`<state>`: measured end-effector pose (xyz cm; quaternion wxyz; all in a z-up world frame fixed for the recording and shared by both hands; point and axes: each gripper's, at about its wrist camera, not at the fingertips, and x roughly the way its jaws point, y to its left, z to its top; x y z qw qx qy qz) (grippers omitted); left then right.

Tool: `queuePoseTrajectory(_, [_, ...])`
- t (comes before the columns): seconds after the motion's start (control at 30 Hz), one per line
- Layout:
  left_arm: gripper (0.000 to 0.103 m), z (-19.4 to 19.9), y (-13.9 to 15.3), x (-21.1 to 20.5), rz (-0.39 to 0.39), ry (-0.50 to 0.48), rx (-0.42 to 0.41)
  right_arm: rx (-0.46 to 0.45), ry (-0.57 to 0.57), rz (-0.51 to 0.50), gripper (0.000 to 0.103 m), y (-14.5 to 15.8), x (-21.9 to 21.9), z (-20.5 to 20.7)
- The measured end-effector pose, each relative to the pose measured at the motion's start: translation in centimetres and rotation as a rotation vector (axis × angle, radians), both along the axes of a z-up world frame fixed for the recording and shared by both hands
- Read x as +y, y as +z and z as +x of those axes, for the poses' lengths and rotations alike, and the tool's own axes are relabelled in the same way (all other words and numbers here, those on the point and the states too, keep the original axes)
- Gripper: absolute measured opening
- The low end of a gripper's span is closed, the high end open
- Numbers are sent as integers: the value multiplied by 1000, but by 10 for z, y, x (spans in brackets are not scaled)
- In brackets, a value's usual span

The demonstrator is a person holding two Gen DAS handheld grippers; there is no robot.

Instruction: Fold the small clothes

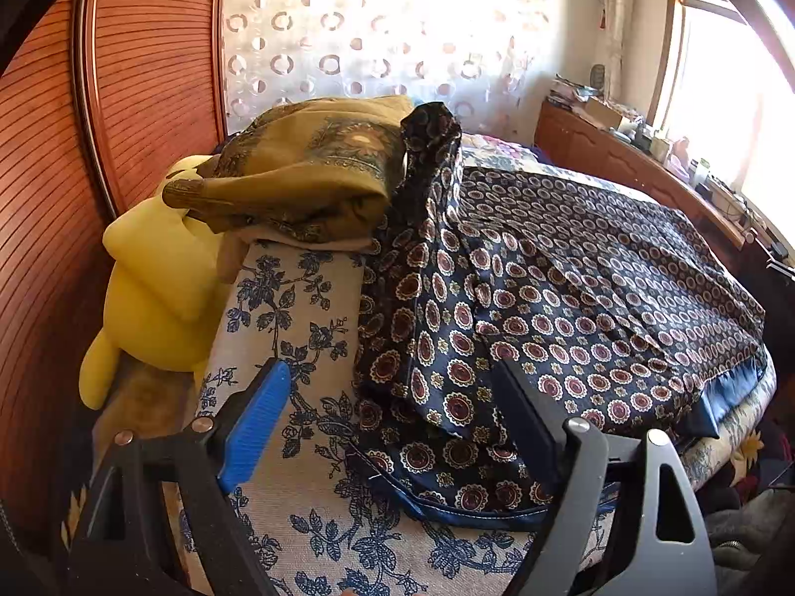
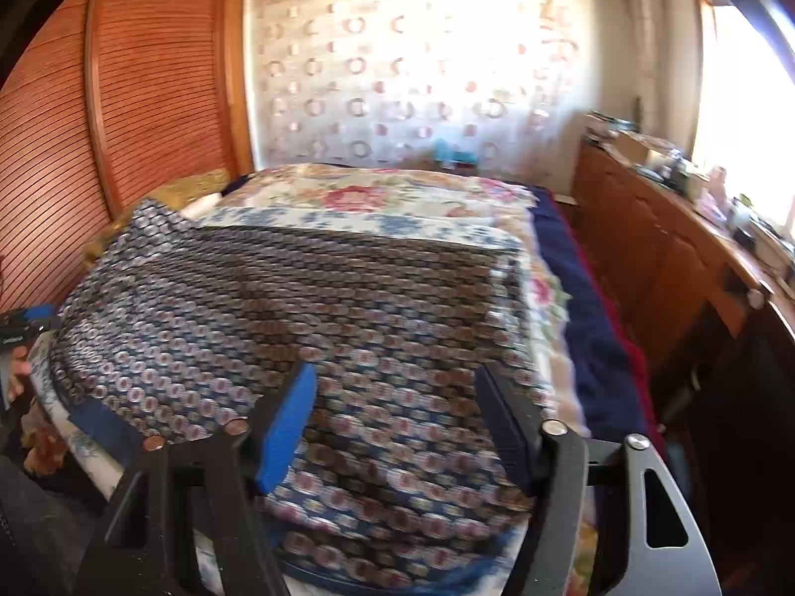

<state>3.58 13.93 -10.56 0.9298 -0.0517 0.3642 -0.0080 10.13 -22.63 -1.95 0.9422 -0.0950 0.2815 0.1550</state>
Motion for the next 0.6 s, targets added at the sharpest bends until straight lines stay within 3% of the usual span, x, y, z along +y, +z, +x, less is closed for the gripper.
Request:
queuePoseTrajectory(0.1, [84,1,-2,1,7,9,7,14,49,9,81,-8,20,4])
queuePoseTrajectory(0.6, [84,4,-16,8,-9,35,56,191,151,-103,81,-84,94,57])
